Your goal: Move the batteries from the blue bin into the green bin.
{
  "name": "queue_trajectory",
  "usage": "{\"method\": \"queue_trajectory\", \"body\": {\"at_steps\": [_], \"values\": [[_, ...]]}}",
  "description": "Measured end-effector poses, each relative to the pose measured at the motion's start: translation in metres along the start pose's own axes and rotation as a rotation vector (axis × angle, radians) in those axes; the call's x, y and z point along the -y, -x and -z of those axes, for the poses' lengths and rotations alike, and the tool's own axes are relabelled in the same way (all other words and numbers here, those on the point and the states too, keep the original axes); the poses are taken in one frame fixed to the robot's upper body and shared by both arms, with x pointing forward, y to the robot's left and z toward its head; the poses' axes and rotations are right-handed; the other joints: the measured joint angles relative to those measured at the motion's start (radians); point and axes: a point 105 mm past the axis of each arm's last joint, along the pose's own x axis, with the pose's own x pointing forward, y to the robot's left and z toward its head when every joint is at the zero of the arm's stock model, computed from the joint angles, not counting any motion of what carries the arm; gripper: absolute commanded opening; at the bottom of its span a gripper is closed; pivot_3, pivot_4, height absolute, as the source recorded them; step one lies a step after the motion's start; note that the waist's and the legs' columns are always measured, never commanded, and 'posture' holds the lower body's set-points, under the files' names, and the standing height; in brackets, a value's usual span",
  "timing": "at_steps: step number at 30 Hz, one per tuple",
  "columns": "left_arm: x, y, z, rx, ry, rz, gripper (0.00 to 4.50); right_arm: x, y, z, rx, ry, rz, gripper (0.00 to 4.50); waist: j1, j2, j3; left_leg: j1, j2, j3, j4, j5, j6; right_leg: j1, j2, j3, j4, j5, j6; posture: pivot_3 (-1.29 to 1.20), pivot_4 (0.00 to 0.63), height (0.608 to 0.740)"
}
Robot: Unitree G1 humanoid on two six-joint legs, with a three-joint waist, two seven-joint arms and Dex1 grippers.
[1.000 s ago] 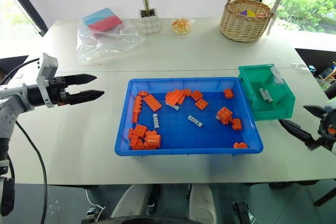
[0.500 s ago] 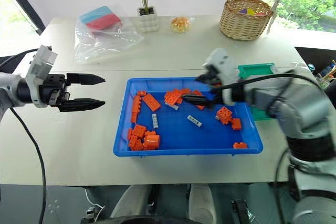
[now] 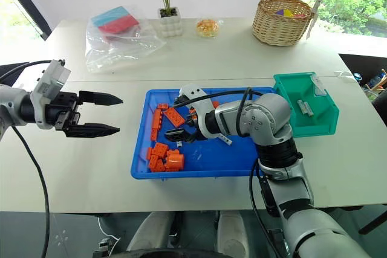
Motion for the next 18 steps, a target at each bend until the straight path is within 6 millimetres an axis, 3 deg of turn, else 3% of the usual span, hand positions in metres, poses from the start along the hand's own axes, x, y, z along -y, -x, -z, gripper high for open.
{"method": "queue_trajectory", "body": {"at_steps": [9,18], "values": [[0.001,-0.003,-0.003,0.006,-0.009,0.025,4.5,0.008,-0.009,0.01,-0.049,-0.064,0.033,4.43,-0.012,0.0,0.0,0.0,0.0,0.002,0.0,0.0,0.0,-0.006,0.0,0.002,0.009,-0.001,0.0,0.0,0.15,0.702],[0.001,-0.006,-0.006,0.001,-0.018,0.038,4.5,-0.004,-0.027,0.016,-0.098,-0.059,0.004,4.43,-0.011,0.0,0.0,0.001,0.001,0.002,0.002,0.0,0.0,-0.005,0.001,0.003,0.011,-0.001,0.0,0.0,0.15,0.702]]}}
